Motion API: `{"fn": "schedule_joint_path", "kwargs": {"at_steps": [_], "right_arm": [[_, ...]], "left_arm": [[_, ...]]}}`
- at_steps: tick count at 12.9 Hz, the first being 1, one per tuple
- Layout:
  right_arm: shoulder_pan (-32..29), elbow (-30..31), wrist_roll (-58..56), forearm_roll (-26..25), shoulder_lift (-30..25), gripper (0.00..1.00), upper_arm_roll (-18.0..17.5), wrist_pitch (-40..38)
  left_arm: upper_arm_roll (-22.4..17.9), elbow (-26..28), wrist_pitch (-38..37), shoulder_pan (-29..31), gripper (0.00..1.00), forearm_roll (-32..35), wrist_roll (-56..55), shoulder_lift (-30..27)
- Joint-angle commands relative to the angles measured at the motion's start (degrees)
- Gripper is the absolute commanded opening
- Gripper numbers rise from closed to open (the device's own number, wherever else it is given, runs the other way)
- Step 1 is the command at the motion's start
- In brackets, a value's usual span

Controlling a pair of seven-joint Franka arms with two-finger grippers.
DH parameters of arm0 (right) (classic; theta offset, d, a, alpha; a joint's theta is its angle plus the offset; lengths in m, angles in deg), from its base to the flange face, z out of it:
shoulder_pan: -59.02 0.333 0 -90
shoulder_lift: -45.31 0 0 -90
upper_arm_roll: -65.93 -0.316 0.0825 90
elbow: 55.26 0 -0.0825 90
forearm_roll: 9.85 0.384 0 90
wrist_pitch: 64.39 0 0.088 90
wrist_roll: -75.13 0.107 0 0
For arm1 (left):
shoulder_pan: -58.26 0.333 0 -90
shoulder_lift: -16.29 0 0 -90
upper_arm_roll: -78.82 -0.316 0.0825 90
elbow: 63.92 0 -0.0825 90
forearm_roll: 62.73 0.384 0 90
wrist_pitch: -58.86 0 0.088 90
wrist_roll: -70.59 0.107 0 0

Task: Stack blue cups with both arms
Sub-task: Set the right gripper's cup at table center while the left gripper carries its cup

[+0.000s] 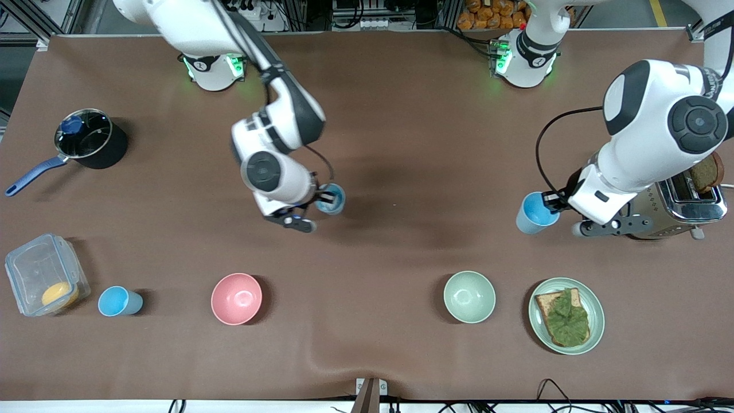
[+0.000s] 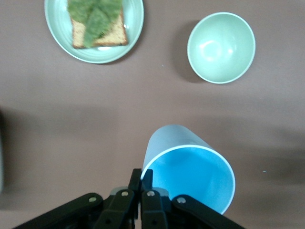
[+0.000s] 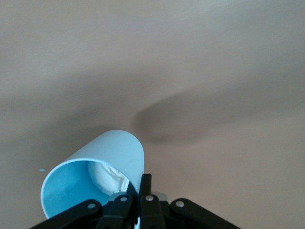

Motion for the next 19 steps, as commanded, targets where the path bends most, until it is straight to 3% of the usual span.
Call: {"fn": "schedule_joint_path", "kwargs": {"at_steps": [1,5,6,7,10,13,16,19], "right_arm": [[3.37,-4.03,4.27,0.83,4.91,0.0,0.91,3.88],[5.22,-4.03,5.24,0.83,6.68,0.0,0.91,7.24],[5.13,-4.03,5.24,0.83,6.77,0.27,0.91,7.15],[5.13,-4.12,5.16,0.39,6.59,0.99,0.91,7.15],[3.83,-8.93,4.46,0.3,5.54,1.0,1.26,4.01],[-2.4,-12.89,-0.18,0.12,2.39,1.0,1.35,-7.93],[-8.21,-12.91,-5.39,-0.4,-2.01,1.0,1.96,-14.89],[-14.18,-12.64,-15.11,-6.54,-5.18,1.0,2.93,-22.62]], "left_arm": [[1.03,-0.7,-1.21,-0.65,0.0,-1.58,-2.92,0.45],[1.74,-0.79,-1.04,-4.77,0.0,-1.58,-8.99,1.59],[1.74,-1.14,-1.04,-6.09,0.0,-1.58,-11.35,1.94],[1.74,-1.23,-1.12,-6.71,0.0,-1.58,-12.86,2.03],[1.74,-1.67,-0.86,-8.64,0.0,-1.57,-13.39,2.73],[1.82,-1.58,1.32,-10.14,0.0,-1.49,-13.75,3.26],[1.74,-1.58,3.26,-13.65,0.0,-1.57,-16.72,4.58],[1.74,-1.67,6.86,-19.88,0.0,-1.14,-25.49,6.42]]}}
